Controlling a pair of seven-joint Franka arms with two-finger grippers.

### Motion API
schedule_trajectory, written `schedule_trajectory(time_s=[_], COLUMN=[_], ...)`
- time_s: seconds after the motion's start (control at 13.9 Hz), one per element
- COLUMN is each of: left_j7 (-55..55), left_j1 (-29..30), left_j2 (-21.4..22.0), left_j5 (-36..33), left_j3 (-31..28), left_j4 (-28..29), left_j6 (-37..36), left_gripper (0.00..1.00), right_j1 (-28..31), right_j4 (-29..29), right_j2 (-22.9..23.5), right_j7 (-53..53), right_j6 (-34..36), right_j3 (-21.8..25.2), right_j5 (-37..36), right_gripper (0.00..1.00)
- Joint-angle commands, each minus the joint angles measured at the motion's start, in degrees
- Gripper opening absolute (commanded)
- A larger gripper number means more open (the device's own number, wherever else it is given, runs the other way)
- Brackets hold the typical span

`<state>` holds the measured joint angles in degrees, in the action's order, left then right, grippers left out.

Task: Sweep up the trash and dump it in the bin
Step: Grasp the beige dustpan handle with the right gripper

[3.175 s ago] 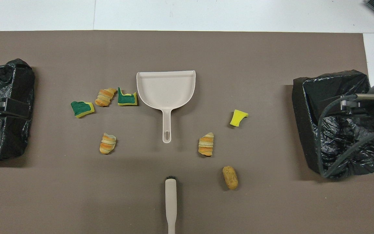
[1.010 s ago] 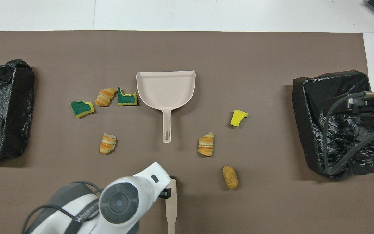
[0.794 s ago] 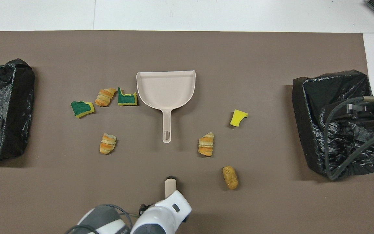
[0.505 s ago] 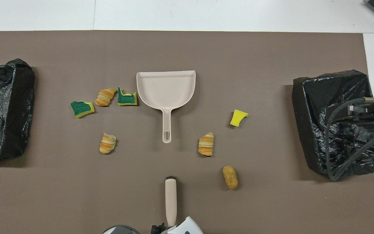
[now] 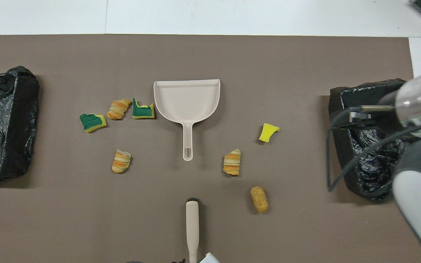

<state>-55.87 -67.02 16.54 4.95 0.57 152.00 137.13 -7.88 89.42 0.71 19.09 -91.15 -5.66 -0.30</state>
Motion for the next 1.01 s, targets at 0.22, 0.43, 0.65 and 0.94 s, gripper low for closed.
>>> schedule_trajectory(time_s=[0.22,0.43,0.65,0.94], left_j7=[-0.73,-0.47,-0.29,2.77], left_j1=[-0.57,3.71,10.48,21.02], left_j2=[2.53,5.07,7.45,7.28], left_j5=[0.68,0.68,-0.03,-5.91], left_j3=[-1.09,-1.27,-1.27,-1.18], left_j4=[1.55,1.55,1.64,1.2], left_j6=[-4.59,-6.78,-10.91,-11.89], left_gripper=[0.0,0.0,0.0,0.0], right_j1=[-16.71,-21.9,-23.32,-24.82], right_j4=[-0.3,-0.74,-0.65,1.8], right_j2=[13.86,21.24,26.43,27.07], right_j7=[20.17,26.85,27.67,26.71], right_j6=[-16.31,-24.31,-29.59,-34.36], right_j3=[0.03,0.12,-0.05,-0.14], right_j5=[-3.55,-4.09,-4.79,-3.57], right_gripper=[1.0,1.0,1.0,1.0])
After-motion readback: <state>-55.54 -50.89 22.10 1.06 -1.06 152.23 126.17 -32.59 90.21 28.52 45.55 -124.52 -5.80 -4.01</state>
